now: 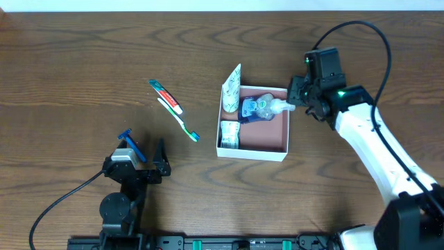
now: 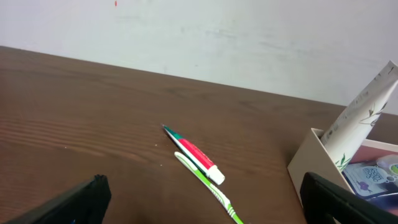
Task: Pack container
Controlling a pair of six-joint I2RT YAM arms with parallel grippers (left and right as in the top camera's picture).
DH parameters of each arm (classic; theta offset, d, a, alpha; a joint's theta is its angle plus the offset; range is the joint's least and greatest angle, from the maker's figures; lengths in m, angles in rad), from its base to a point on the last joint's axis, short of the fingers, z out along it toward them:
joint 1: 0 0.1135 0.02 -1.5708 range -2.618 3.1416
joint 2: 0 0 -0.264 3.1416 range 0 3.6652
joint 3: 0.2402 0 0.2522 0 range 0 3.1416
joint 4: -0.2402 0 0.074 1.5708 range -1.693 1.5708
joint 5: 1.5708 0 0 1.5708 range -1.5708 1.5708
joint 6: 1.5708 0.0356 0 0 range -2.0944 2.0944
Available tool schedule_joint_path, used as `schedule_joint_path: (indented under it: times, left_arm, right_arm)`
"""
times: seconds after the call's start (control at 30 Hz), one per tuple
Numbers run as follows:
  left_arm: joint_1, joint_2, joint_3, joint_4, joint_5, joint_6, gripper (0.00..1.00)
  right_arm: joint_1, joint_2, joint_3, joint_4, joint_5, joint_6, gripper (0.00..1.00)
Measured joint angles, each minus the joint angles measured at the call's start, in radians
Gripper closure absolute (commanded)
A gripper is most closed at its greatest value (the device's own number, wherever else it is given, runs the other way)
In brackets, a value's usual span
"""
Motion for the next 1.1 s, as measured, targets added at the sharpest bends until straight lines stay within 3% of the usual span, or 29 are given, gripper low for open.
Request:
schedule_joint_path:
  times: [0.8,0.97,1.1]
  left_arm:
    - [0.0,0.0,0.0,0.0,0.0,0.0,0.02]
    - [0.0,0.0,0.0,0.0,0.0,0.0,0.02]
    - [0.0,0.0,0.0,0.0,0.0,0.0,0.02]
  right_arm:
    - [0.0,0.111,0.0,-0.019,-0.068,0.021,0.6]
    - [0.0,0.113,0.0,-0.019,-0.07,0.023,0.65]
    - [0.0,0.113,0.0,-0.019,-0.078,0.028,0.77]
